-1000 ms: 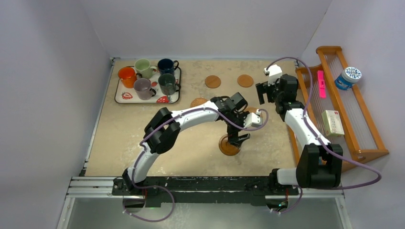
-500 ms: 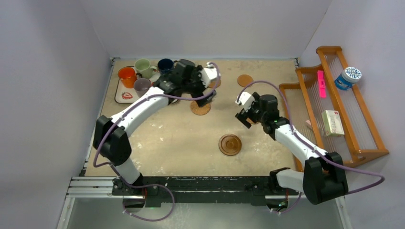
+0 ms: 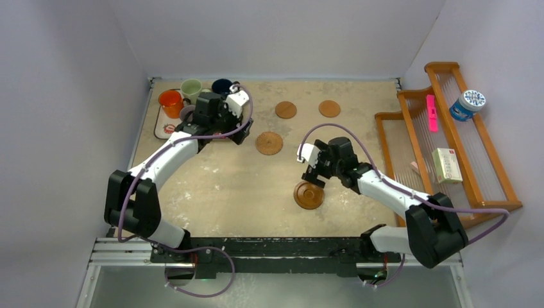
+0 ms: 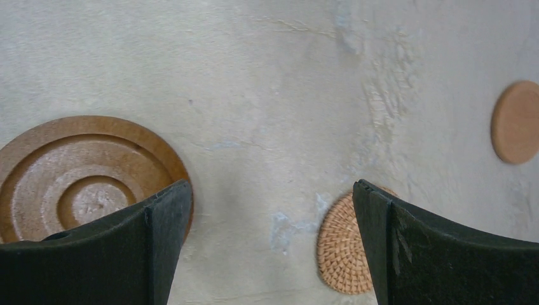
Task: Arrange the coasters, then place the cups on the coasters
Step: Move the coaster to the center of the board.
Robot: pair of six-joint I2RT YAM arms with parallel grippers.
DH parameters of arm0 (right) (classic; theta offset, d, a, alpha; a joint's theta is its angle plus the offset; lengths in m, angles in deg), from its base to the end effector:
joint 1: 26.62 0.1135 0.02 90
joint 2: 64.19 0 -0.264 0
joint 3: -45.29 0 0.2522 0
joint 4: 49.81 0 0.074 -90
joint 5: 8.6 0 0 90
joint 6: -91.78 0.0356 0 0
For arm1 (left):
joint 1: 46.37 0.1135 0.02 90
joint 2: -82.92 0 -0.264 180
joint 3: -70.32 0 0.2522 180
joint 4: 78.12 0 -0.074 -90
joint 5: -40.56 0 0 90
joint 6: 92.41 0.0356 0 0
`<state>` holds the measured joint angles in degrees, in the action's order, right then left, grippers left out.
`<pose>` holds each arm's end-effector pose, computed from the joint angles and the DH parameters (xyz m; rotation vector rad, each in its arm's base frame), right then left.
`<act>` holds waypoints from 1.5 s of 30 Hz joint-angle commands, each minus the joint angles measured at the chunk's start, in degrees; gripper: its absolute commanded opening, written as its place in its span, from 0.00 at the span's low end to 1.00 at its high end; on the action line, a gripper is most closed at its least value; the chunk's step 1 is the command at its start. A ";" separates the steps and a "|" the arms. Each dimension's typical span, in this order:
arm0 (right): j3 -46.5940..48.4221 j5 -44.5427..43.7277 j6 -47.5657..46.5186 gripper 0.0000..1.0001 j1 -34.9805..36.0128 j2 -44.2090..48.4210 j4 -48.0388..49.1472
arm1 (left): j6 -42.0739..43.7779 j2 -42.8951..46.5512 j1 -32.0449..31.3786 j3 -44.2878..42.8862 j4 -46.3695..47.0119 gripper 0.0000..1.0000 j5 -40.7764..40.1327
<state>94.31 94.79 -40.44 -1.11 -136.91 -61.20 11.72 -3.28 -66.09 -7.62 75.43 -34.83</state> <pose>0.2324 0.1200 0.2018 -1.3140 1.7214 0.0879 0.3182 -0.1236 0.2789 0.7706 2.0321 -0.3330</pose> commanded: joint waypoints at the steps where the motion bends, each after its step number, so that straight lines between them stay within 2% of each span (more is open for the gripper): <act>1: -1.98 1.09 -1.78 0.99 1.92 -0.85 0.91 | -3.16 2.95 0.13 0.39 5.97 1.00 0.74; 11: -2.83 0.41 -3.21 0.99 3.55 -3.58 -0.18 | -3.92 2.61 0.17 1.77 6.91 1.00 1.36; 21: -3.52 -9.41 0.02 0.99 3.75 -8.16 10.59 | -4.15 3.22 0.13 2.30 6.98 1.00 1.36; 35: -0.50 -12.76 6.52 0.99 3.75 -13.37 18.48 | -4.28 3.05 0.13 2.57 7.35 1.00 1.91; 38: 0.53 -12.39 7.86 0.99 3.75 -10.61 17.27 | -4.29 2.75 0.13 2.57 7.35 1.00 1.91; 45: 5.76 -10.90 9.92 0.99 2.82 0.83 4.47 | -4.29 2.21 0.13 2.56 7.31 1.00 2.28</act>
<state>95.65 83.97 -31.98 2.52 -142.64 -50.84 8.64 -1.75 -66.01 -5.39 80.37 -34.15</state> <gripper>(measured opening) 0.987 0.998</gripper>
